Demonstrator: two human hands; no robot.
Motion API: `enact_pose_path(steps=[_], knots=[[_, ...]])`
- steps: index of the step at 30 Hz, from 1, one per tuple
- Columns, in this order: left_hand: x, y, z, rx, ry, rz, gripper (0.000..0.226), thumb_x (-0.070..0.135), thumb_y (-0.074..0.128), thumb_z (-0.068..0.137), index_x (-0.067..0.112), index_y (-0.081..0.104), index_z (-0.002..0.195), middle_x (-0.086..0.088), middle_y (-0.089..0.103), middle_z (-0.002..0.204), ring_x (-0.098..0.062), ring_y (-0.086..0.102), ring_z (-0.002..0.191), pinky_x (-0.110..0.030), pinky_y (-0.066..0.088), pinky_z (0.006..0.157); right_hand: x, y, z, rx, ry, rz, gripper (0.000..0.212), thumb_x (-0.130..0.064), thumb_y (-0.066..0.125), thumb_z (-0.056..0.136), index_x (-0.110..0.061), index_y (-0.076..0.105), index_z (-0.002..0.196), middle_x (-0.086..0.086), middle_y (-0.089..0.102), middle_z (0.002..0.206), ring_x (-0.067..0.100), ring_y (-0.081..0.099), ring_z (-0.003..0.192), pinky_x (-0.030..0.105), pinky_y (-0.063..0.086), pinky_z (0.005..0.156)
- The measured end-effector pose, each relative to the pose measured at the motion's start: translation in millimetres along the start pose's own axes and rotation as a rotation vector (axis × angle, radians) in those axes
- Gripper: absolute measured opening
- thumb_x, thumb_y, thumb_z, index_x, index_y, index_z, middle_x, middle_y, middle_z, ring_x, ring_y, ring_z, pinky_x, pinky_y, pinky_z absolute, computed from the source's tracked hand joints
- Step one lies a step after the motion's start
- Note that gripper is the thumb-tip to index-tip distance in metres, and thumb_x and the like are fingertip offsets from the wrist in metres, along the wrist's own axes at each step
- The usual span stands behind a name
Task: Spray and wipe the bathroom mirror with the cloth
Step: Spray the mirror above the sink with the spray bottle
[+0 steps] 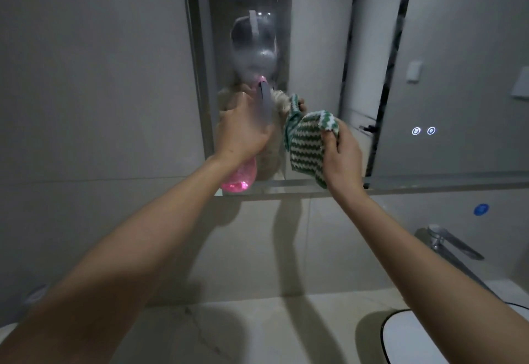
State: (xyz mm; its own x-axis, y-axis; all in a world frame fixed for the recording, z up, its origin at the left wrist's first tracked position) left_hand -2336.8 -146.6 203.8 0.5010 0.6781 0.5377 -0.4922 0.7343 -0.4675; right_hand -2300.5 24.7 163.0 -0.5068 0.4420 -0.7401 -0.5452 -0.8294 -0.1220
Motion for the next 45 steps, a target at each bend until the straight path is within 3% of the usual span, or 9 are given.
enact_pose_path(steps=[2,6,11,23,27,31,36,41,45], knots=[[0,-2,3,0.000,-0.004,0.035,0.040,0.025,0.062,0.075,0.009,0.046,0.107,-0.012,0.069,0.094,-0.032,0.066,0.081,-0.043,0.055,0.071,-3,-1,7,0.010,-0.015,0.003,0.030,-0.011,0.039,0.100,-0.010,0.055,0.126,-0.007,0.054,0.101,0.000,0.048,0.087,0.002,0.034,0.062],[1,-7,7,0.055,-0.001,0.044,0.041,0.021,0.066,0.080,0.011,0.046,0.115,-0.005,0.069,0.101,-0.025,0.065,0.085,-0.033,0.051,0.069,-9,-5,15,0.012,-0.026,0.003,0.030,-0.013,0.038,0.101,-0.010,0.055,0.126,-0.009,0.052,0.101,0.001,0.049,0.084,0.000,0.033,0.059],[4,-12,8,0.076,-0.005,-0.025,0.048,0.029,0.061,0.076,0.016,0.047,0.119,-0.003,0.070,0.093,-0.025,0.067,0.078,-0.042,0.056,0.071,-8,-5,19,0.000,-0.008,0.027,0.029,-0.015,0.037,0.102,-0.012,0.054,0.125,-0.016,0.050,0.091,-0.018,0.045,0.070,-0.003,0.035,0.056],[1,-4,7,0.071,0.007,-0.008,0.045,0.023,0.067,0.079,0.014,0.048,0.120,-0.003,0.071,0.100,-0.022,0.067,0.084,-0.038,0.055,0.076,-8,-8,12,-0.022,-0.053,-0.005,0.032,-0.016,0.037,0.102,-0.012,0.052,0.130,-0.010,0.052,0.104,0.002,0.049,0.091,-0.003,0.036,0.063],[4,-1,10,0.011,0.000,0.047,0.047,0.030,0.066,0.074,0.015,0.046,0.114,-0.004,0.069,0.098,-0.025,0.066,0.083,-0.039,0.055,0.075,-8,-11,15,0.008,-0.074,-0.011,0.032,-0.011,0.039,0.101,-0.011,0.055,0.128,-0.010,0.054,0.103,0.000,0.049,0.090,0.009,0.036,0.068],[9,0,17,0.031,0.012,0.104,0.044,0.023,0.067,0.080,0.010,0.046,0.116,-0.007,0.068,0.099,-0.026,0.064,0.088,-0.042,0.053,0.082,-11,-16,23,0.076,-0.092,-0.027,0.030,-0.008,0.043,0.098,-0.008,0.058,0.125,-0.009,0.054,0.101,-0.004,0.046,0.087,-0.003,0.031,0.064],[14,-3,32,0.037,0.003,-0.033,0.039,0.022,0.067,0.081,0.013,0.046,0.113,-0.006,0.069,0.093,-0.024,0.068,0.078,-0.043,0.057,0.074,-16,-18,35,0.079,-0.072,0.008,0.031,-0.012,0.042,0.099,-0.012,0.057,0.126,-0.010,0.055,0.103,0.000,0.049,0.091,-0.006,0.031,0.062],[25,-11,44,0.089,0.020,-0.116,0.038,0.018,0.068,0.082,0.008,0.050,0.114,-0.008,0.067,0.099,-0.021,0.064,0.081,-0.029,0.052,0.073,-21,-16,44,0.090,-0.099,0.021,0.030,-0.011,0.044,0.098,-0.011,0.058,0.124,-0.009,0.057,0.101,0.003,0.051,0.090,-0.004,0.031,0.063],[33,-17,57,0.089,0.029,-0.129,0.035,0.023,0.068,0.081,0.014,0.047,0.107,-0.006,0.067,0.093,-0.025,0.067,0.076,-0.042,0.058,0.071,-23,-13,50,0.082,-0.113,0.046,0.029,-0.012,0.044,0.098,-0.011,0.059,0.123,-0.008,0.058,0.102,0.003,0.052,0.091,0.008,0.038,0.068]])
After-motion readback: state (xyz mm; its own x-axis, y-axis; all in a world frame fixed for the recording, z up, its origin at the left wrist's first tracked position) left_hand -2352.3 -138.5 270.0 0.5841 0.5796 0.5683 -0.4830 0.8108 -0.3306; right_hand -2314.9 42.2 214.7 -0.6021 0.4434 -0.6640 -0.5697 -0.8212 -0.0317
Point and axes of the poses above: each hand's wrist, its own z-axis towards the middle knuckle, its own y-axis out of the palm, x = y × z, the point moved 3 cm from there along z, towards the middle knuckle
